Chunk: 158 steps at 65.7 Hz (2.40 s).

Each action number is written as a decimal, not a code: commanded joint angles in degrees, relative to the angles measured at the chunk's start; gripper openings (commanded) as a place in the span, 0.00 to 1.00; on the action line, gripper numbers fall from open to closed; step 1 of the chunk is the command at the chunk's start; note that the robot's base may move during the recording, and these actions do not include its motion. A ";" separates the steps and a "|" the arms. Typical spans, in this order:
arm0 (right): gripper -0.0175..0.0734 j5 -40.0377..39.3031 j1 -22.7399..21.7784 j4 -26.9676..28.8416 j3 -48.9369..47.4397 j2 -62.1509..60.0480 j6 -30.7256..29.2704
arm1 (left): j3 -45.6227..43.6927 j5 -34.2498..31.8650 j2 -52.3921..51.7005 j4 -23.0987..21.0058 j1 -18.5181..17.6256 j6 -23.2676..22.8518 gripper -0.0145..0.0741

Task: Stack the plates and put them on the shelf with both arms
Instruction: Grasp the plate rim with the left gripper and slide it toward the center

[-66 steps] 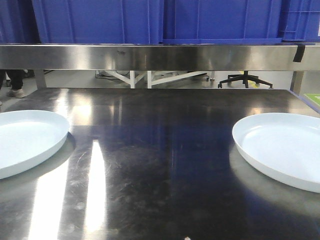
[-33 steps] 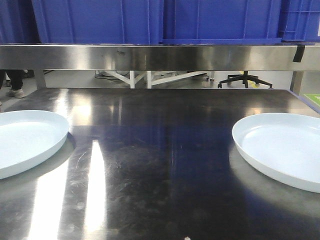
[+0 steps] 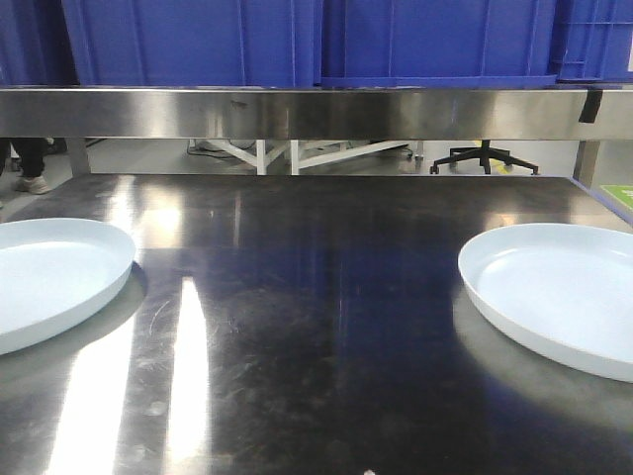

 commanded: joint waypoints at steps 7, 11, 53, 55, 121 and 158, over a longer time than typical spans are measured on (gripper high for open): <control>0.78 -3.34 0.15 -0.22 -2.01 -0.33 -0.60 | -1.73 -3.91 4.10 0.99 0.10 -0.97 0.77; 0.78 -3.39 0.15 -0.22 -2.01 -0.33 -0.60 | -1.73 -4.82 5.69 0.99 0.10 -0.97 0.77; 0.78 -3.44 0.15 -0.22 -2.01 -0.33 -0.60 | -1.73 -11.66 16.82 0.87 0.10 -1.08 0.75; 0.78 -3.44 0.15 -0.22 -2.01 -0.33 -0.60 | -1.73 -11.82 17.01 0.87 0.10 -1.08 0.73; 0.78 -1.13 0.15 0.15 -2.01 -0.33 -0.46 | -16.56 -11.93 12.94 -11.96 -23.09 -1.08 0.28; 0.78 -0.36 0.15 0.15 -2.01 -0.33 -0.46 | -16.56 -13.67 23.45 -13.12 -28.50 -1.08 0.28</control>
